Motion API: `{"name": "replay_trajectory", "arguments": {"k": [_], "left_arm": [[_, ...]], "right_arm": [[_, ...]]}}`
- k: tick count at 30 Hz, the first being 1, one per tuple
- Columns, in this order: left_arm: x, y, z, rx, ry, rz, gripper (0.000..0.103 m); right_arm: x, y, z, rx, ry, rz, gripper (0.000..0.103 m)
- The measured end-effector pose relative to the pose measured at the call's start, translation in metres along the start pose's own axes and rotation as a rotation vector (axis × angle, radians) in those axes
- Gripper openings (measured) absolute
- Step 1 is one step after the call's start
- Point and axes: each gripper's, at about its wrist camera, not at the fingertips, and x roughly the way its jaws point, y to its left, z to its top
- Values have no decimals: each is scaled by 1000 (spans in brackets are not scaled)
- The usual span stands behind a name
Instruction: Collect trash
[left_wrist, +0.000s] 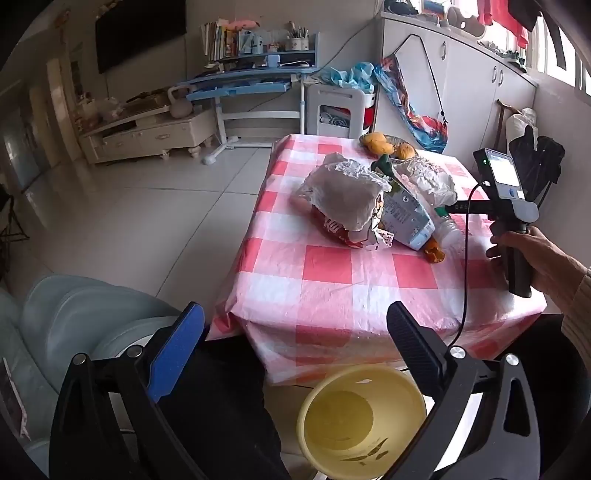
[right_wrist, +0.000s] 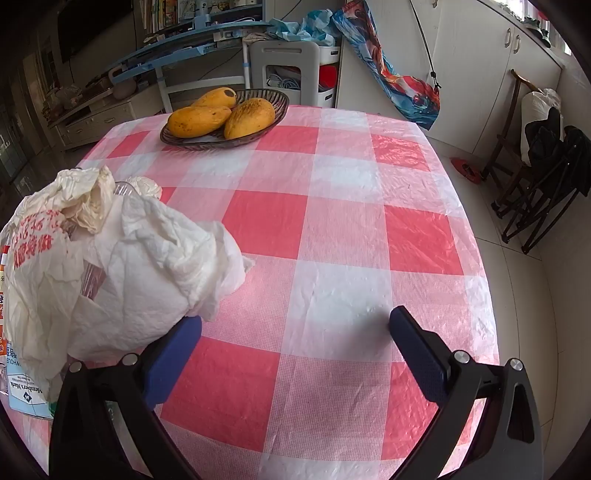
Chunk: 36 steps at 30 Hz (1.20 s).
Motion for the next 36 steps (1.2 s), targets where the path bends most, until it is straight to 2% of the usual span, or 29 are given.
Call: {"name": "replay_trajectory", "arguments": {"k": [3,8,12,16,19,22,26,30,33,36], "left_arm": [[-1,-1,-1,20,11,8,96],[-4,-1,-2,-1,23,22,96],[10,17,-21,-61,53,24,96],[30,23,-39,-90,109,-9,96],[47,13,-51,-51,141,-38,96],[59,-4,-58,21,143,-32,96],[60,-22,-64,132,129,-16,96],[50,-35,-71,219,79,-23,96],[46,-34,-70,234,65,-47,96],[47,-25,-65,195,73,-76,96]], "right_arm": [[0,0,0,1,0,1,97],[0,0,0,0,-1,1,97],[0,0,0,1,-1,1,97],[0,0,0,1,0,1,97],[0,0,0,1,-1,1,97],[0,0,0,1,-1,2,97],[0,0,0,1,0,2,97],[0,0,0,1,0,2,97],[0,0,0,1,0,2,97],[0,0,0,1,0,2,97]]}}
